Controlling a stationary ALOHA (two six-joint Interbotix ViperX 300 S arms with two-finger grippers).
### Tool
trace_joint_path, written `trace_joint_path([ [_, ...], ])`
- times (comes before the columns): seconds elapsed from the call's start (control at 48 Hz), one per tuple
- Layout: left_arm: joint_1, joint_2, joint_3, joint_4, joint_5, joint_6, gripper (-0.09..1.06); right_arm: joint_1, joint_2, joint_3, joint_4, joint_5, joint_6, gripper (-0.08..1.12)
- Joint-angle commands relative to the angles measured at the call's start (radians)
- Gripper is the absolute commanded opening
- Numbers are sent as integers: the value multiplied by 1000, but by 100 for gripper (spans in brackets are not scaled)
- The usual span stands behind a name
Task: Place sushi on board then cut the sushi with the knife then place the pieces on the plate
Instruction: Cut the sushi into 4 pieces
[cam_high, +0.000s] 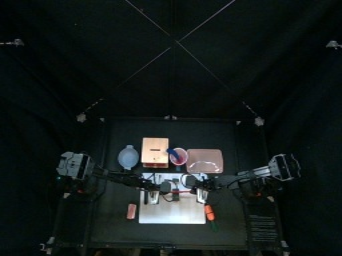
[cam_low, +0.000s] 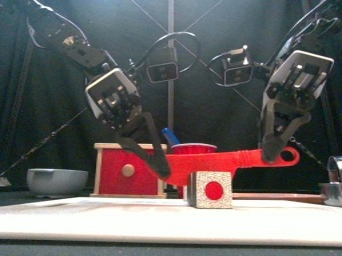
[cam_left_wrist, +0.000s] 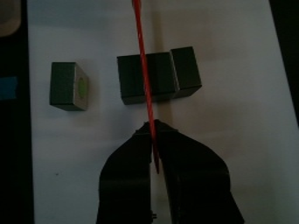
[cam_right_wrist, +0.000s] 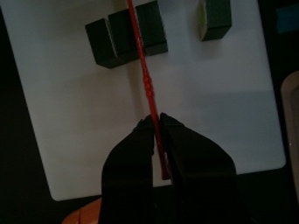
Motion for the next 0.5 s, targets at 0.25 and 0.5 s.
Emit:
trace_joint_path([
  [0.25, -17, 28, 17, -55, 12, 0, 42, 29, 35, 8, 63, -5, 6, 39],
  [0.5, -18, 34, 18, -81, 11, 0, 42, 46, 48, 11, 91, -8, 6, 39],
])
